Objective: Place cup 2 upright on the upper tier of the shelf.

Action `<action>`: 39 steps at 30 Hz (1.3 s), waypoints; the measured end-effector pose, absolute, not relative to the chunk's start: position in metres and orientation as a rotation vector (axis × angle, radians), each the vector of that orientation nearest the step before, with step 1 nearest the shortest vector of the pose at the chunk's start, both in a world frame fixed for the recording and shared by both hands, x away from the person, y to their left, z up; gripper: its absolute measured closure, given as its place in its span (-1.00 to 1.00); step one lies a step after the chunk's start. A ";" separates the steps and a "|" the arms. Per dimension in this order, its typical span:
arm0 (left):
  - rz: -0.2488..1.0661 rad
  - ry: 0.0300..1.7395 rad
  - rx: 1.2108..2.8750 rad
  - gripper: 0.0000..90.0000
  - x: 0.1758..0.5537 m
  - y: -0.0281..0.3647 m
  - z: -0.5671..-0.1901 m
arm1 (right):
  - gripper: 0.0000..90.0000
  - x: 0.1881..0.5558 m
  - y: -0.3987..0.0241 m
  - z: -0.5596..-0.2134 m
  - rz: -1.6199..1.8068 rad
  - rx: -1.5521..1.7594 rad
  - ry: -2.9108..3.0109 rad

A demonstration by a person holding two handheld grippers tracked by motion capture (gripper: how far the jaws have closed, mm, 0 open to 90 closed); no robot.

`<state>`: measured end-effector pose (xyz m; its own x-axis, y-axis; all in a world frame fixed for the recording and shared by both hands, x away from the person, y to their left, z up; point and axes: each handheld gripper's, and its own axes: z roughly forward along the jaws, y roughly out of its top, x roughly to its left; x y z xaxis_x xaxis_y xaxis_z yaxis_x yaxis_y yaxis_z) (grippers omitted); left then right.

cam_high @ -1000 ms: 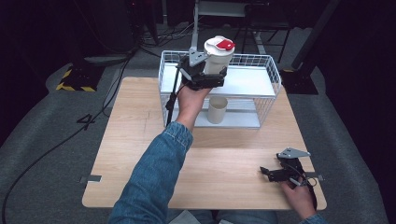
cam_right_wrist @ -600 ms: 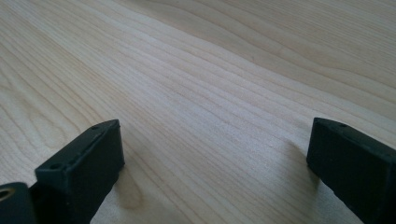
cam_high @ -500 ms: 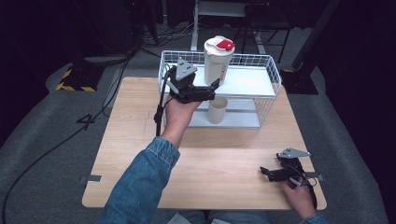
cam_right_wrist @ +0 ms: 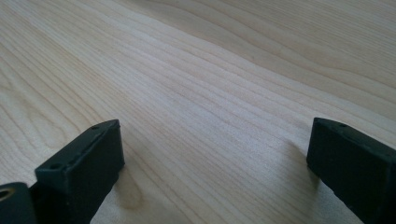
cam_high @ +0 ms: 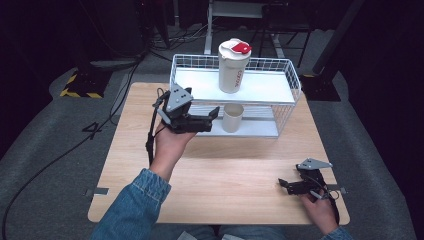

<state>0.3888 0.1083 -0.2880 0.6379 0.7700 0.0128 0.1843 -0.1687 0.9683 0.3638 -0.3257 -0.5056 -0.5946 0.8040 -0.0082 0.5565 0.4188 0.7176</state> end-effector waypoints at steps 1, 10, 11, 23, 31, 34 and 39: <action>0.627 0.789 1.699 -0.95 0.386 0.111 -0.289 | -0.91 0.364 -0.326 -0.506 0.979 1.168 2.327; 0.627 0.809 1.730 -0.93 0.354 0.144 -0.311 | -0.91 0.364 -0.326 -0.506 0.979 1.169 2.327; 0.627 0.809 1.730 -0.93 0.354 0.144 -0.311 | -0.91 0.364 -0.326 -0.506 0.979 1.168 2.327; 0.606 0.855 1.788 -0.92 0.326 0.175 -0.346 | -0.91 0.364 -0.326 -0.506 0.979 1.168 2.327; 0.614 0.881 1.802 -0.91 0.311 0.190 -0.370 | -0.91 0.364 -0.326 -0.506 0.979 1.168 2.327; 0.617 0.887 1.829 -0.88 0.307 0.195 -0.381 | -0.91 0.364 -0.326 -0.506 0.979 1.168 2.327; 0.616 0.926 1.901 -0.84 0.307 0.200 -0.397 | -0.91 0.364 -0.326 -0.506 0.979 1.169 2.327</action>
<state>0.3073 0.1997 -0.3974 0.5943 0.8030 0.0449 0.3515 -0.3096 0.8835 0.3637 -0.3257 -0.5056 -0.5943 0.8042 -0.0084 0.5564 0.4187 0.7178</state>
